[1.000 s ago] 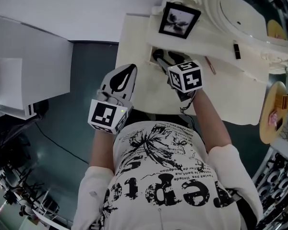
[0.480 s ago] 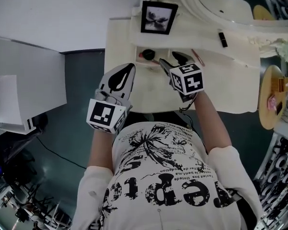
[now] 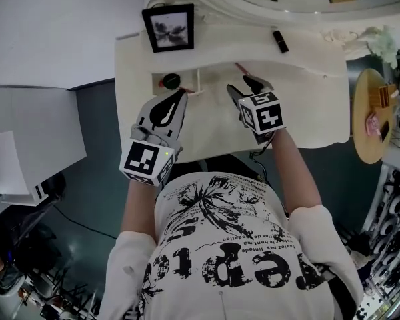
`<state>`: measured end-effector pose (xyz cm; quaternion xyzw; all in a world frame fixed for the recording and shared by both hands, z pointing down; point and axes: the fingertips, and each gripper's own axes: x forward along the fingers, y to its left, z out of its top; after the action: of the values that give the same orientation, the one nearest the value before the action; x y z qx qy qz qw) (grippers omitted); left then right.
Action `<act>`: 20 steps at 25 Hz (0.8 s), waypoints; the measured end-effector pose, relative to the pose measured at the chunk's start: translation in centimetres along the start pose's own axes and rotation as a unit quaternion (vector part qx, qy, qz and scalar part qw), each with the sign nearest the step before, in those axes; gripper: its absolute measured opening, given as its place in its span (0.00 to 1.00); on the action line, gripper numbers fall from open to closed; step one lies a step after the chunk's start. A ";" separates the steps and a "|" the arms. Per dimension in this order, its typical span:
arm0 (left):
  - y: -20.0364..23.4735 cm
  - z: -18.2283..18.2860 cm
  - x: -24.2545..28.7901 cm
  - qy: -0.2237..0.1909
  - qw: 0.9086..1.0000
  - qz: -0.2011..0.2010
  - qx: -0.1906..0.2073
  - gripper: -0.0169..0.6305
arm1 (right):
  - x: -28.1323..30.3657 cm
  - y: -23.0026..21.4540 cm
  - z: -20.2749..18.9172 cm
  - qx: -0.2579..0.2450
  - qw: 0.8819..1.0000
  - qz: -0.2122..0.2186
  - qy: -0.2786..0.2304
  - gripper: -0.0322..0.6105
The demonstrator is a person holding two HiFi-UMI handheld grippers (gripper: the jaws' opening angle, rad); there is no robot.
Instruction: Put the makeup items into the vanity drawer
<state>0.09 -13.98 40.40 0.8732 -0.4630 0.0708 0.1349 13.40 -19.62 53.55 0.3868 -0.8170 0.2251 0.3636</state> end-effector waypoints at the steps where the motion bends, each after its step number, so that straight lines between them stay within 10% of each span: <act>1: -0.4 -0.2 0.8 0.002 1.000 0.000 -0.001 0.05 | 0.2 -1.0 -0.5 -0.004 1.000 -0.002 0.005 0.42; 20: -2.2 -2.1 8.2 0.027 0.998 0.058 -0.022 0.05 | 5.9 -8.3 -3.8 -0.055 0.995 0.032 0.075 0.22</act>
<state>6.49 -18.69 44.03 0.8395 -0.5104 0.0918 0.1621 19.02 -24.90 61.27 0.3220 -0.8104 0.2202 0.4371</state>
